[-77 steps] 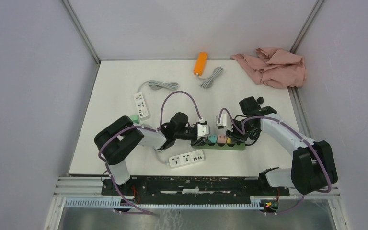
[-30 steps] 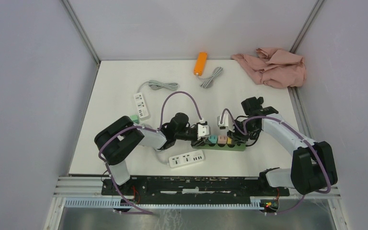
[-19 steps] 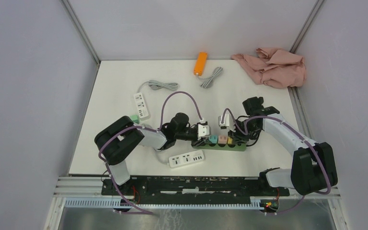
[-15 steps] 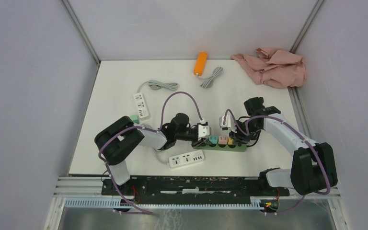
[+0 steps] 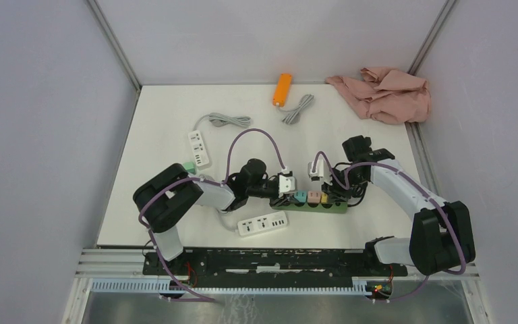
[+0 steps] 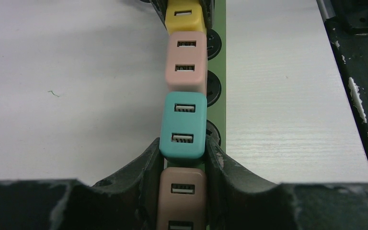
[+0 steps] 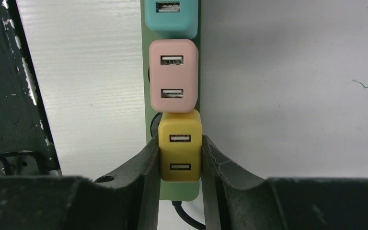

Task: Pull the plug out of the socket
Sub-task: Remove the plug from the socket.

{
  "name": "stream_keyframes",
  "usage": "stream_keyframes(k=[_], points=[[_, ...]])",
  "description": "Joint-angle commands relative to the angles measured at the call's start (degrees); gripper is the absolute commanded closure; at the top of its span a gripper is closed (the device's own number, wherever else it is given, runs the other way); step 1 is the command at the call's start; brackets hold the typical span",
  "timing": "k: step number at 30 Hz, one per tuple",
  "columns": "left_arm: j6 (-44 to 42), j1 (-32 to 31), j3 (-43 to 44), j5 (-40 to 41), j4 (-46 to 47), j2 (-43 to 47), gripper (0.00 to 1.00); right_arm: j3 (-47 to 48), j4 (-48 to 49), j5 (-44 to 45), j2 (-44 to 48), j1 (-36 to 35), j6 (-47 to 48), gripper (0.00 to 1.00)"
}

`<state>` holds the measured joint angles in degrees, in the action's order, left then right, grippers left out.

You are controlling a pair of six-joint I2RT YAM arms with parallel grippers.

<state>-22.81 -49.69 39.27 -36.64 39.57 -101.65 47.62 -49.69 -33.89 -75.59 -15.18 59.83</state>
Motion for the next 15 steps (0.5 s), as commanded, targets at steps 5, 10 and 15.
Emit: stream_keyframes(k=[5,10,15], points=[[-0.3,0.0,0.9,1.8,-0.5,-0.9,0.97,4.3,-12.1,-14.8,0.9,-0.7,12.2,1.0],[-0.3,0.0,1.0,1.8,-0.5,-0.9,0.97,4.8,-0.3,-10.3,1.1,-2.9,-2.7,1.0],[-0.3,0.0,1.0,1.7,-0.6,-0.9,0.97,4.9,1.2,-2.8,2.6,-1.5,-3.9,1.0]])
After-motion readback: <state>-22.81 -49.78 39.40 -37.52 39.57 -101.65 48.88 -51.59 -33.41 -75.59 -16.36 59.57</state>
